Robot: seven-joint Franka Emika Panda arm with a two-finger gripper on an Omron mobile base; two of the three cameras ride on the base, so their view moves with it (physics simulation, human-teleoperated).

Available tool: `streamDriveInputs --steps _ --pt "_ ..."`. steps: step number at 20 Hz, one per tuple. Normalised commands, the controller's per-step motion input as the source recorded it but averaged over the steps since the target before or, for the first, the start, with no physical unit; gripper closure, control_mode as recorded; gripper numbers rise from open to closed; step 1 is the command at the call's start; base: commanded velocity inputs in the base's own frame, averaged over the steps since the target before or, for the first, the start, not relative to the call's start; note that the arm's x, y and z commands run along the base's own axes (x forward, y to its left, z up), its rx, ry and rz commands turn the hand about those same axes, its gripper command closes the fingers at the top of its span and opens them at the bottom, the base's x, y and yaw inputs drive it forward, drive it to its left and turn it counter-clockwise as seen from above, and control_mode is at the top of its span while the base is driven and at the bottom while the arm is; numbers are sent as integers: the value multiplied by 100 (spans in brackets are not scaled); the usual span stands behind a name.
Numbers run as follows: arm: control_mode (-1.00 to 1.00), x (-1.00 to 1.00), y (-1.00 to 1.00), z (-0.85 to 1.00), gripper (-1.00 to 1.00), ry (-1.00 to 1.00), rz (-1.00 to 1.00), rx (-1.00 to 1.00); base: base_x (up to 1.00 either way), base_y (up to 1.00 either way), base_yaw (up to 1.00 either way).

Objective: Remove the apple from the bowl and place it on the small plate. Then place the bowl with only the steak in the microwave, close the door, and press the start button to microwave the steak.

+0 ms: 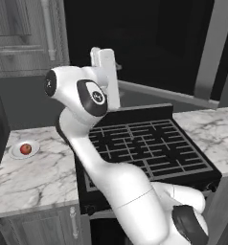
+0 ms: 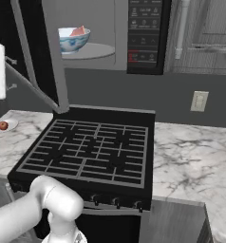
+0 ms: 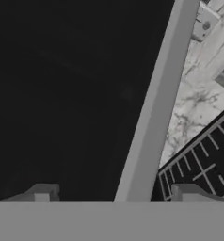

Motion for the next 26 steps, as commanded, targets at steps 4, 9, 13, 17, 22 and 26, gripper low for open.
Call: streamDriveInputs --steps 4,9,13,17,22,26 --pt "-100 56 -72 6 -100 -10 13 27 0 0 0" --pt "-100 40 -57 1 -100 -24 19 18 0 0 0" --pt "-100 43 -49 0 -100 -24 20 19 0 0 0" --pt "-100 44 -43 0 -100 -18 21 19 0 0 0" --pt "-100 61 -31 0 -100 -7 25 20 0 0 0" --pt "-100 57 -15 0 -100 0 24 17 0 0 0"
